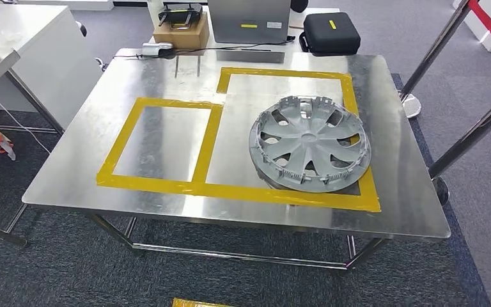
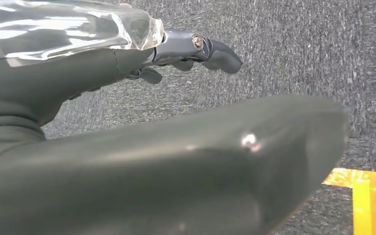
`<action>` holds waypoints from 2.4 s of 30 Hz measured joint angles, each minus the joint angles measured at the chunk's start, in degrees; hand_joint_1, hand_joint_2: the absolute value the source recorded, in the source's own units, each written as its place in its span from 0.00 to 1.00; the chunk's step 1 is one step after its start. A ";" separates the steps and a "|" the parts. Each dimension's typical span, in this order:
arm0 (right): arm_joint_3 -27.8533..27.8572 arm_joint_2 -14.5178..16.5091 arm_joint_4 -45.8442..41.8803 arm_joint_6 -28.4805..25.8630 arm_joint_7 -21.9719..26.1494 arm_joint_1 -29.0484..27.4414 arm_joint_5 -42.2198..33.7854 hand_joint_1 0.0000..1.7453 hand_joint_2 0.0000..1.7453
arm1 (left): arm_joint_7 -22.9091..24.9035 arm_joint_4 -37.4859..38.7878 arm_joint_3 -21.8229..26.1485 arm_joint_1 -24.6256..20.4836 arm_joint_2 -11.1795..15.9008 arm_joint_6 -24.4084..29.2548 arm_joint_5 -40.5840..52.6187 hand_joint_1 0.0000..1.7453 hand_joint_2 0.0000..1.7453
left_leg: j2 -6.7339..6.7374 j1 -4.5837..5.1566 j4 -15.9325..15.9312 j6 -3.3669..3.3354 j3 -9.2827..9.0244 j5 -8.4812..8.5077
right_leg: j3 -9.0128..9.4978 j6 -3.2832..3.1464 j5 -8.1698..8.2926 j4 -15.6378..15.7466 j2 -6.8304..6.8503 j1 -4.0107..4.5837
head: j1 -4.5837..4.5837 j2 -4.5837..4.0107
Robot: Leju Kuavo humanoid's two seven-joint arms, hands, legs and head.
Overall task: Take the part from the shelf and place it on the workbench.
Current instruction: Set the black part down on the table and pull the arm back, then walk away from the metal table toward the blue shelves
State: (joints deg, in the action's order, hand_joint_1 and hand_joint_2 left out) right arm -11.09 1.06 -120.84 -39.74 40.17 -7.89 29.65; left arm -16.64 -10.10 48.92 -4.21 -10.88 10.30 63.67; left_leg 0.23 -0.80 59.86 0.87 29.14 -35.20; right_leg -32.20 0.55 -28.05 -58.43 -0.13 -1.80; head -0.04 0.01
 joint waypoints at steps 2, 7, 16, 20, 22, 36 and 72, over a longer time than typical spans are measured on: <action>-0.19 -0.02 0.33 0.01 0.00 0.36 -0.34 0.00 0.00 | 0.26 0.00 0.10 -0.03 0.02 -0.02 0.00 0.00 0.00 | 0.00 0.00 7.28 0.15 3.15 -4.32 | -0.90 -0.59 0.59 -0.02 0.12 0.20 | 0.67 -0.01; -0.55 -0.09 1.10 0.00 -0.01 0.83 -0.83 0.00 0.00 | 0.51 0.00 0.36 -0.11 0.07 -0.07 0.03 0.00 0.00 | -0.01 0.02 4.44 -0.26 -0.01 -1.17 | -2.83 -0.39 2.38 -0.06 0.19 0.44 | 1.34 -0.01; -0.82 -0.62 1.97 -0.01 -0.01 0.91 -1.96 0.00 0.00 | 0.42 0.01 0.41 -0.47 -0.03 -0.19 0.83 0.00 0.00 | 0.31 0.31 -4.85 -2.82 -2.19 4.04 | -5.56 2.33 -1.90 -5.25 0.22 0.37 | 0.91 -0.01; -0.82 -1.00 2.54 -0.02 -0.01 0.84 -2.80 0.00 0.00 | 0.33 0.02 0.44 -0.46 -0.05 -0.29 1.00 0.00 0.00 | 0.56 0.72 -4.47 -3.21 0.51 6.14 | -6.08 2.33 -6.70 -15.44 0.21 0.49 | -0.23 -0.01; -0.81 -1.17 2.77 -0.02 -0.01 0.92 -3.06 0.00 0.00 | 0.32 0.02 0.44 -0.48 -0.07 -0.37 1.04 0.00 0.00 | 0.56 0.82 -3.96 -3.08 1.54 6.82 | -1.16 1.71 -3.73 -10.04 0.21 0.71 | -0.43 -0.01; -0.78 -1.37 3.42 -0.04 -0.02 1.28 -3.35 0.00 0.00 | 0.33 0.02 0.42 -0.48 -0.24 -0.65 1.11 0.00 0.00 | 0.02 0.41 7.82 -0.12 6.50 0.31 | 2.36 -1.10 0.44 2.95 0.60 1.10 | 0.29 -0.01; 0.32 -1.61 6.26 3.67 -0.02 2.10 -7.47 0.00 0.00 | 1.36 -0.04 0.23 -0.94 -0.47 -1.17 2.89 0.00 0.00 | -0.12 0.59 2.68 -0.49 -1.35 4.20 | -1.85 -0.70 3.95 2.20 1.02 1.63 | 1.08 0.00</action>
State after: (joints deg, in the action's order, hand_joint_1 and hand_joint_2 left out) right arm -10.77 -0.55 -114.58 -36.08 40.15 -5.79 22.18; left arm -15.28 -10.14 49.15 -5.15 -11.35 9.13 66.55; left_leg 0.11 -0.21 62.54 0.38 27.79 -30.99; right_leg -34.05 -0.16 -24.11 -56.22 0.89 -0.17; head 1.04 0.00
